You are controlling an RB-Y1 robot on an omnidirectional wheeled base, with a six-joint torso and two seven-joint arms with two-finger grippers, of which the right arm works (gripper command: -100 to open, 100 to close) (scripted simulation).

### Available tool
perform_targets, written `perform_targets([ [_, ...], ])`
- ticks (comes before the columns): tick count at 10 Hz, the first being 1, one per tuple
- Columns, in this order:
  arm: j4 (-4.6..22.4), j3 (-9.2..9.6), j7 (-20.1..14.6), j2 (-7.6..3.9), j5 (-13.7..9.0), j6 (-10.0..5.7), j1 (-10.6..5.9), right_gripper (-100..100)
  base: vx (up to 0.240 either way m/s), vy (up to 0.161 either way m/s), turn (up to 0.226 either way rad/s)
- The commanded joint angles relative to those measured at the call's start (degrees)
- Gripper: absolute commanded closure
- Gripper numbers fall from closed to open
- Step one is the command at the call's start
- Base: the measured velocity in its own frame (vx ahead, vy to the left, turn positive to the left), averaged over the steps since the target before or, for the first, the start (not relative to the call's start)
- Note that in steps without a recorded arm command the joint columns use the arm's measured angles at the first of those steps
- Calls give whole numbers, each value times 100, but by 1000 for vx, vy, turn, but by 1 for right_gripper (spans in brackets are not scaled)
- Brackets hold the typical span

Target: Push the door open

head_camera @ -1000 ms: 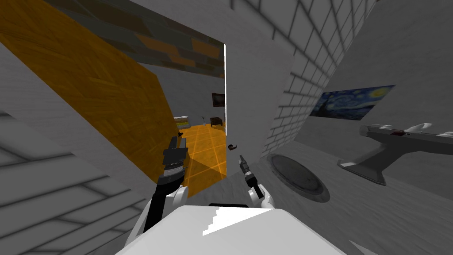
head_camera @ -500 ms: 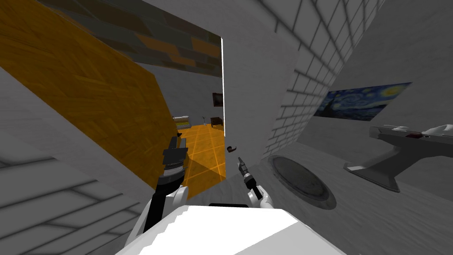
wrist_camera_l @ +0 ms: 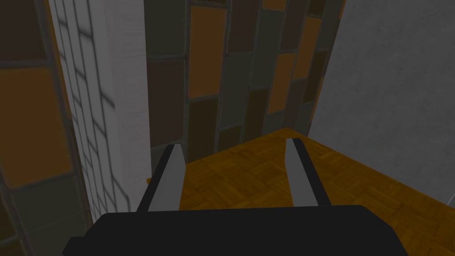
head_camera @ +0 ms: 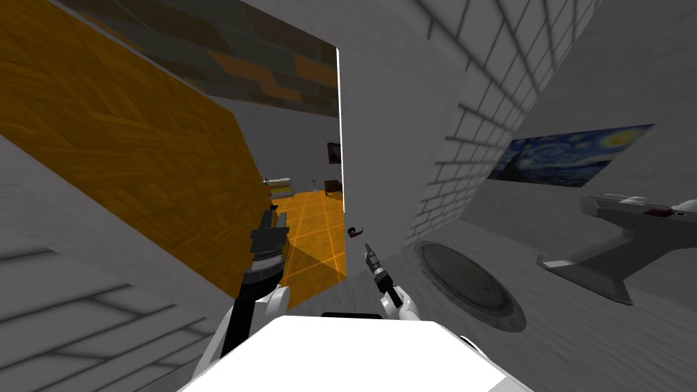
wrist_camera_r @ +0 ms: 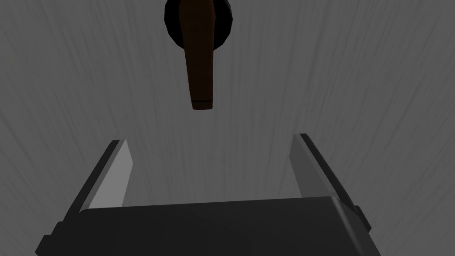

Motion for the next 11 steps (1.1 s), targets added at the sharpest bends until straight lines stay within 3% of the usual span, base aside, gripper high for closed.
perform_targets([
  [1, 0, 0, 0, 0, 0, 0, 0, -100, 29, -15, 7],
  [5, 47, -43, 65, -49, -34, -31, 13, -100, 150, 55, 27],
  [11, 57, -85, 131, 32, -69, -45, 45, -100, 168, 52, 24],
])
